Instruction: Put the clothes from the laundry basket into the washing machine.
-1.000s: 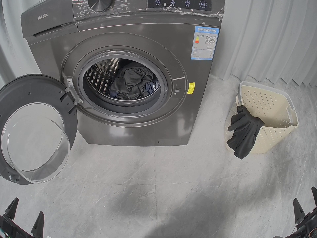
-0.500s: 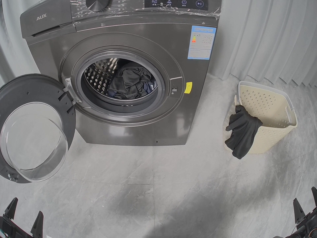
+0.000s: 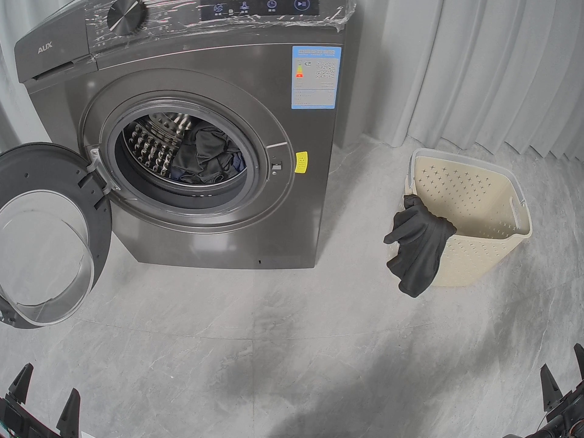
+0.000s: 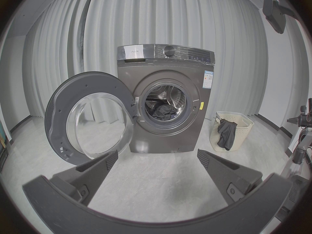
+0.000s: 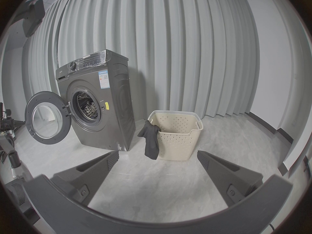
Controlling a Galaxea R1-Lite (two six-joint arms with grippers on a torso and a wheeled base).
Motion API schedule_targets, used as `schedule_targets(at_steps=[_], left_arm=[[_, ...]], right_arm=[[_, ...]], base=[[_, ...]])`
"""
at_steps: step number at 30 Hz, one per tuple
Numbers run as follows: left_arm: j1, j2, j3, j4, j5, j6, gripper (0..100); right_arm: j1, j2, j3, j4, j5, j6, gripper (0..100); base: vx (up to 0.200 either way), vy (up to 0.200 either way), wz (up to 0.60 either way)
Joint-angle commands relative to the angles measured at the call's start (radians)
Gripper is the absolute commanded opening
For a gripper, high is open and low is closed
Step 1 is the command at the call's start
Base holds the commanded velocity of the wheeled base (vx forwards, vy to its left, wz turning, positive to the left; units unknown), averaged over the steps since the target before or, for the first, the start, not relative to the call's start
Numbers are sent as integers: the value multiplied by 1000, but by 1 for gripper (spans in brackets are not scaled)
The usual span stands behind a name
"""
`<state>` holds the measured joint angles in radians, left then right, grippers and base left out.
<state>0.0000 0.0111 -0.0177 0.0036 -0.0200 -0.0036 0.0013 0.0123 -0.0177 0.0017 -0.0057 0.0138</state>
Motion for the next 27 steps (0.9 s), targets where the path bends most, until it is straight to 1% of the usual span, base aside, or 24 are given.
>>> schedule_targets(at_steps=[1, 16, 27], left_arm=[[0, -5, 18, 1, 0, -1, 100], [0, -5, 18, 1, -1, -3, 100], [0, -5, 16, 1, -1, -3, 100]], right_arm=[[0, -3, 18, 0, 0, 0, 100], [0, -3, 18, 0, 1, -5, 100], [0, -3, 18, 0, 1, -5, 100]], base=[[0, -200, 0], [0, -200, 0], [0, 0, 0]])
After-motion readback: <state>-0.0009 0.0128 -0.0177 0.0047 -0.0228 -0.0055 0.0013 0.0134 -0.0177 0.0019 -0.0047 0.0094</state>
